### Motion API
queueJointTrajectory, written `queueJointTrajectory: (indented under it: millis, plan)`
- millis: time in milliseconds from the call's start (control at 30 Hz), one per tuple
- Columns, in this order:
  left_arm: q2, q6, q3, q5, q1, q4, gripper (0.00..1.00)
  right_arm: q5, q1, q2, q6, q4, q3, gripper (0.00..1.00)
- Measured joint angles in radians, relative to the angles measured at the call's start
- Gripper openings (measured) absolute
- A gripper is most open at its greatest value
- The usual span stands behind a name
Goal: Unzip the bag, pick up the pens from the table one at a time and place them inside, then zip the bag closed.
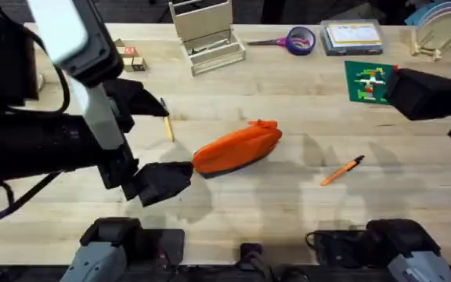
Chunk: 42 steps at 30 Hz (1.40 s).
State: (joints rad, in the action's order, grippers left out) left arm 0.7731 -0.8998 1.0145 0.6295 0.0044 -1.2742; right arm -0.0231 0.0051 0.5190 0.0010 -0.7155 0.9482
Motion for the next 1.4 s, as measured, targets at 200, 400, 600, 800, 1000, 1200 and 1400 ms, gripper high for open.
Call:
queueJointTrajectory:
  millis: [200,400,600,800,1000,1200,1400]
  plan:
    - [0.000,-0.041,0.000,0.011,0.000,0.018,0.993,0.000,0.000,0.000,0.000,-0.002,0.000,0.997]
    - [0.000,-0.045,0.000,0.011,0.000,0.018,0.992,0.000,0.000,0.000,0.000,-0.003,0.000,0.998]
    - [0.000,-0.046,0.000,0.011,0.000,0.018,0.993,0.000,0.000,0.000,0.000,-0.003,0.000,0.997]
    - [-0.001,-0.074,-0.020,0.015,0.000,0.024,0.993,0.000,0.000,0.000,0.000,-0.003,0.000,0.998]
    - [-0.001,-0.108,-0.146,0.024,0.000,0.072,0.993,0.000,0.000,0.000,0.000,-0.002,0.000,0.998]
    - [0.000,-0.117,-0.225,0.051,0.000,0.154,0.993,0.000,0.000,0.000,0.000,-0.002,0.000,0.998]
    - [0.007,-0.119,-0.281,0.060,0.000,0.227,0.993,0.000,0.000,0.000,0.000,-0.003,0.000,0.998]
